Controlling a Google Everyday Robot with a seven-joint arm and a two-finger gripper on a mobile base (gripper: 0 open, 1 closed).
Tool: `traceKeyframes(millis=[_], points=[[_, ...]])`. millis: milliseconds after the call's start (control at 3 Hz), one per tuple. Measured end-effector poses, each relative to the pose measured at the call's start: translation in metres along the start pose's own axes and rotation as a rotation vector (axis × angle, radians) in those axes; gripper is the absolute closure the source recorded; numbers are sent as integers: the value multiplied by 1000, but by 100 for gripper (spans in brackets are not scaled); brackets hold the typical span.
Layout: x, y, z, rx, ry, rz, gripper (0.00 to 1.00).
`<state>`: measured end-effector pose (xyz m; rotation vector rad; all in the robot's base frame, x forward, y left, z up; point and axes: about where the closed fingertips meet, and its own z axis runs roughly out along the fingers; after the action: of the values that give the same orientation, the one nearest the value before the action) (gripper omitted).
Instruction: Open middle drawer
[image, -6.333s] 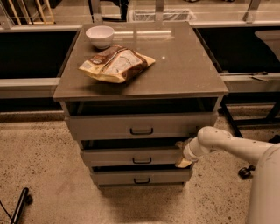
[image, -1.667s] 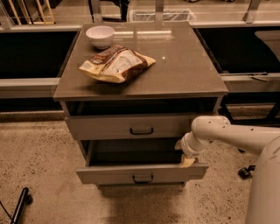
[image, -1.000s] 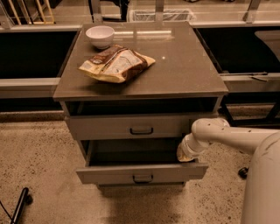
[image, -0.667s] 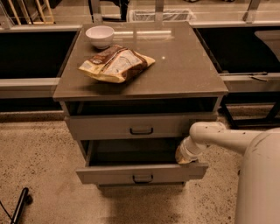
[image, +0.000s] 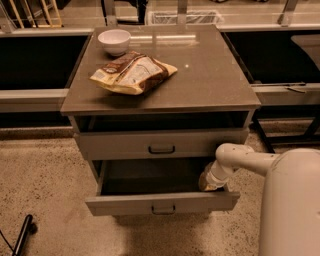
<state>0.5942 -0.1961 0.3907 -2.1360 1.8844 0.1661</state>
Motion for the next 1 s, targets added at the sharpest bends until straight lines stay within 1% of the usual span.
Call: traceKeyframes(millis=[333,667,1000], points=[[5,7,20,-54,-27,14,100],[4,18,23,-93,-47,19,100],[-4,45,17,-164,-43,7,100]])
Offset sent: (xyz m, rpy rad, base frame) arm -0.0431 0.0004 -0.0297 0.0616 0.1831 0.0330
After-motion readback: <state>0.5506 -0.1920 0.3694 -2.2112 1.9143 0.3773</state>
